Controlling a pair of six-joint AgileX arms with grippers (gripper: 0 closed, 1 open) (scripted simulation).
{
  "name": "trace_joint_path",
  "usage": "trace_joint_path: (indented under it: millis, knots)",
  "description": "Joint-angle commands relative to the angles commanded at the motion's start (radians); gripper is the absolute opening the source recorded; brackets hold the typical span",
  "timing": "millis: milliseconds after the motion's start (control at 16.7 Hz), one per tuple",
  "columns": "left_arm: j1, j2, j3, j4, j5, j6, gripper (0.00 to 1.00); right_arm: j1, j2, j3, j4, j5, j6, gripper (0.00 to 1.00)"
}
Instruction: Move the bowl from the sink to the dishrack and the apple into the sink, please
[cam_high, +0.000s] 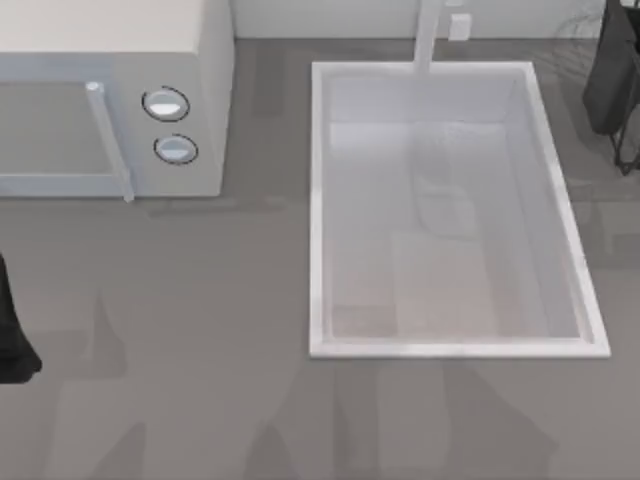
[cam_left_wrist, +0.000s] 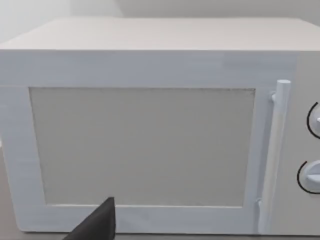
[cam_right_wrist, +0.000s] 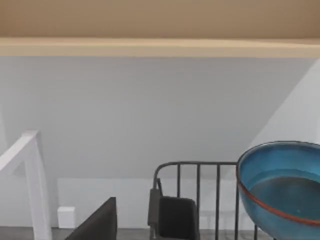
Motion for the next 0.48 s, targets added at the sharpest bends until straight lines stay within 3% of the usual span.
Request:
trace_joint_path:
  millis: [480]
  knots:
    - [0.0,0.0,0.0,0.0,0.0,0.0,1.0,0.103,-0.609,-0.356,-0.3,0.106,-0.014,1.0]
